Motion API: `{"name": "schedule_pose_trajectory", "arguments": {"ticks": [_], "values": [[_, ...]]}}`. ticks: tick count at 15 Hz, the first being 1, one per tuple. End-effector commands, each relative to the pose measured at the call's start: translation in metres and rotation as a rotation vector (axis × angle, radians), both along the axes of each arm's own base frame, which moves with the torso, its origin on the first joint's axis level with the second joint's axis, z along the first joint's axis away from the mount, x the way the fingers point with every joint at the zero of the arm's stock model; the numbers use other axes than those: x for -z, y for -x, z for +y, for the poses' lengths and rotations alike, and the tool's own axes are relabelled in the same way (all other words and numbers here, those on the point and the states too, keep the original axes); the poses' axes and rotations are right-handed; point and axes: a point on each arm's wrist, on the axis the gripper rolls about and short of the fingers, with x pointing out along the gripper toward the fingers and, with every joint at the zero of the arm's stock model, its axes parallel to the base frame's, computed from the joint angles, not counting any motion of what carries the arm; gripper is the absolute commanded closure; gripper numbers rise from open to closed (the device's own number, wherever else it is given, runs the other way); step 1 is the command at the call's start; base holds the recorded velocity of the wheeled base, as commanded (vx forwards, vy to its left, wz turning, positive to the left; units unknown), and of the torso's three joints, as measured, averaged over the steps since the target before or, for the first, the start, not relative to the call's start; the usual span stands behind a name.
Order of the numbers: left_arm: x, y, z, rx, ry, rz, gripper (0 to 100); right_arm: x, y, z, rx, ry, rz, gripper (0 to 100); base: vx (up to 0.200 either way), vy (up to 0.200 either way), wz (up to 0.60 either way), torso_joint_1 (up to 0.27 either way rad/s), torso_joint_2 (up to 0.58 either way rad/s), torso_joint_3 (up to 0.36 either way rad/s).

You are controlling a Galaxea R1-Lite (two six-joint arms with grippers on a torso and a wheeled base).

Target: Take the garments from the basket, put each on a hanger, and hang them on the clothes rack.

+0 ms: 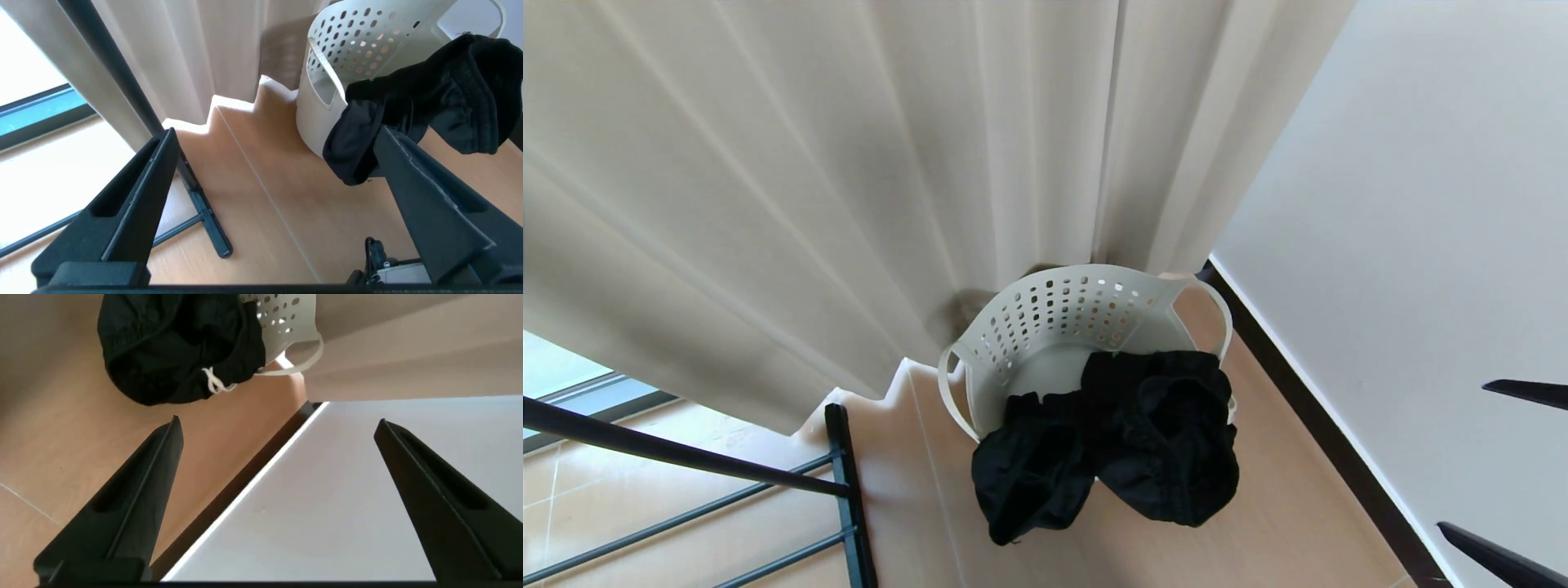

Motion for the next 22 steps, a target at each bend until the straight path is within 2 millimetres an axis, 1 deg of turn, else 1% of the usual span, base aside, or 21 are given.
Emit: {"name": "schedule_pose_trajectory", "arguments": {"ticks": [1,2,4,5,6,8,9,12,15,16,17,19,22], "values": [[0.000,0.000,0.000,0.000,0.000,-0.001,0,-0.005,-0.046,0.018,-0.024,0.021,0.067,0,0.000,0.000,0.00,0.000,0.00,0.000],[0.000,0.000,0.000,0.000,0.000,-0.001,0,-0.007,-0.063,0.024,-0.027,0.023,0.051,0,0.000,0.000,0.00,0.000,0.00,0.000],[0.000,0.000,0.000,0.000,0.000,-0.001,0,-0.009,-0.098,0.044,-0.064,0.012,0.011,0,0.000,0.000,0.00,0.000,0.00,0.000],[0.000,0.000,0.000,0.000,0.000,-0.001,0,-0.007,-0.106,0.047,-0.064,0.012,0.011,0,0.000,0.000,0.00,0.000,0.00,0.000],[0.000,0.000,0.000,0.000,0.000,-0.001,0,0.003,-0.123,0.053,-0.064,0.021,0.037,0,0.000,0.000,0.00,0.000,0.00,0.000],[0.000,0.000,0.000,0.000,0.000,-0.001,0,0.013,-0.141,0.061,-0.065,0.031,0.073,0,0.000,0.000,0.00,0.000,0.00,0.000],[0.000,0.000,0.000,0.000,0.000,-0.001,0,0.021,-0.161,0.069,-0.063,0.046,0.105,0,0.000,0.000,0.00,0.000,0.00,0.000],[0.000,0.000,0.000,0.000,0.000,-0.001,0,0.036,-0.191,0.081,-0.065,0.054,0.154,0,0.000,0.000,0.00,0.000,0.00,0.000],[0.000,0.000,0.000,0.000,0.000,-0.001,0,0.047,-0.204,0.087,-0.059,0.051,0.186,0,0.000,0.000,0.00,0.000,0.00,0.000],[0.000,0.000,0.000,0.000,0.000,-0.001,0,0.046,-0.207,0.088,-0.055,0.042,0.185,0,0.000,0.000,0.00,0.000,0.00,0.000],[0.000,0.000,0.000,0.000,0.000,-0.001,0,0.045,-0.208,0.089,-0.053,0.037,0.184,0,0.000,0.000,0.00,0.000,0.00,0.000],[0.000,0.000,0.000,0.000,0.000,-0.001,0,0.052,-0.214,0.091,-0.053,0.043,0.201,0,0.000,0.000,0.00,0.000,0.00,0.000],[0.000,0.000,0.000,0.000,0.000,0.000,0,0.062,-0.216,0.102,-0.078,0.056,0.228,0,0.000,0.000,0.00,0.000,0.00,0.000]]}}
